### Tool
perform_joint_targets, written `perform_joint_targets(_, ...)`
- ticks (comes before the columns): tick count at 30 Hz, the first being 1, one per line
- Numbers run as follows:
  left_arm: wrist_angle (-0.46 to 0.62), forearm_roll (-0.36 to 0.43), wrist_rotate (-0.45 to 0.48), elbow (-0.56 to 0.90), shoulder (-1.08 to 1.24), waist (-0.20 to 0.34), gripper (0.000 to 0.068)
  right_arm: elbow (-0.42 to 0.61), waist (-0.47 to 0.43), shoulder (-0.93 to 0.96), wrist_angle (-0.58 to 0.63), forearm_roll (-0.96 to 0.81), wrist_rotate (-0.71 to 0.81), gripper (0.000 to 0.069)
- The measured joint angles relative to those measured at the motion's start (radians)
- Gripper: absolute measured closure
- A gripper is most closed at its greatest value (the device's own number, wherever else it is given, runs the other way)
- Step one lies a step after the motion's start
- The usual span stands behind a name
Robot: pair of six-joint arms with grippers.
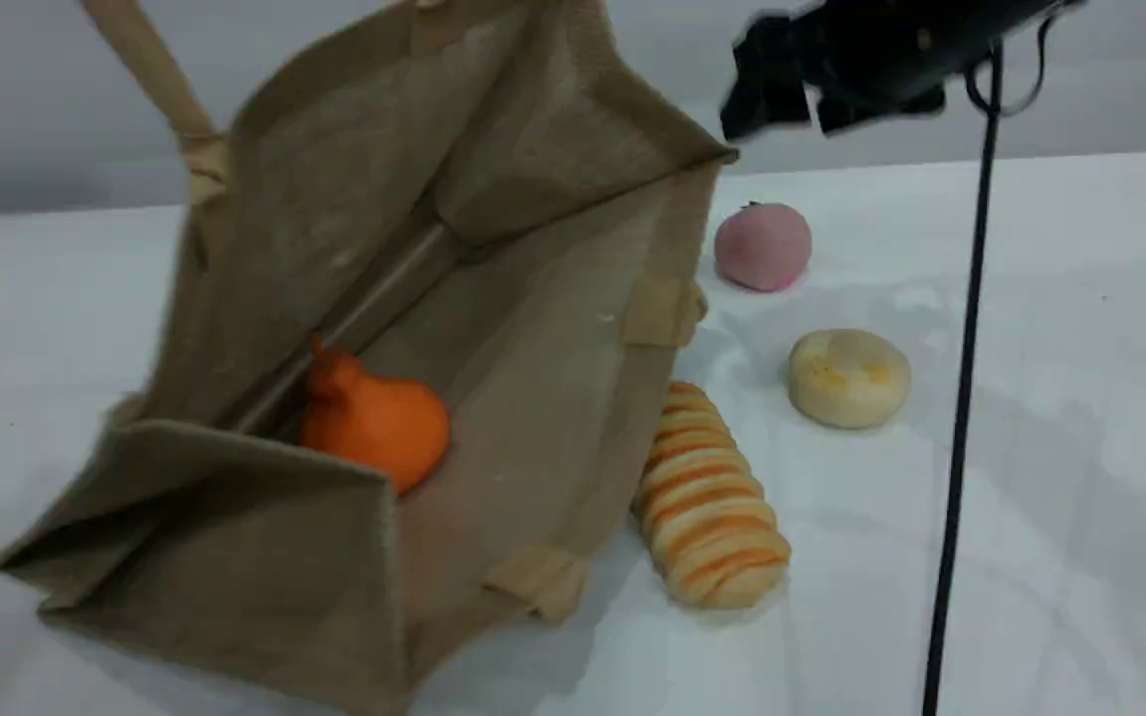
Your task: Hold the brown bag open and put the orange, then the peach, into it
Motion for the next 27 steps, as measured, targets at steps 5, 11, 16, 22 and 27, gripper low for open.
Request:
perform_joint_targets(5, 0.001, 0.061, -0.051, 0.003, -0.005, 0.0, 0.0611, -0.006, -0.001, 0.085, 0.0, -0.001, -0.026, 0.0155)
perform_joint_targets(11, 0.001, 0.026, -0.051, 0.003, -0.005, 0.0, 0.0611, -0.08, -0.001, 0.13, -0.053, -0.002, -0.026, 0.0155)
perform_joint_targets(16, 0.001, 0.026, -0.051, 0.003, -0.005, 0.0, 0.0611, -0.124, -0.001, 0.157, -0.092, -0.001, -0.025, 0.0155)
perform_joint_targets(22, 0.001, 0.002, -0.06, 0.003, -0.005, 0.0, 0.0611, -0.182, -0.001, 0.205, -0.098, -0.001, -0.025, 0.0155)
perform_joint_targets(27, 0.001, 0.004, -0.07, 0.003, -0.005, 0.0, 0.0611, -0.21, -0.001, 0.248, -0.131, -0.003, -0.025, 0.0155)
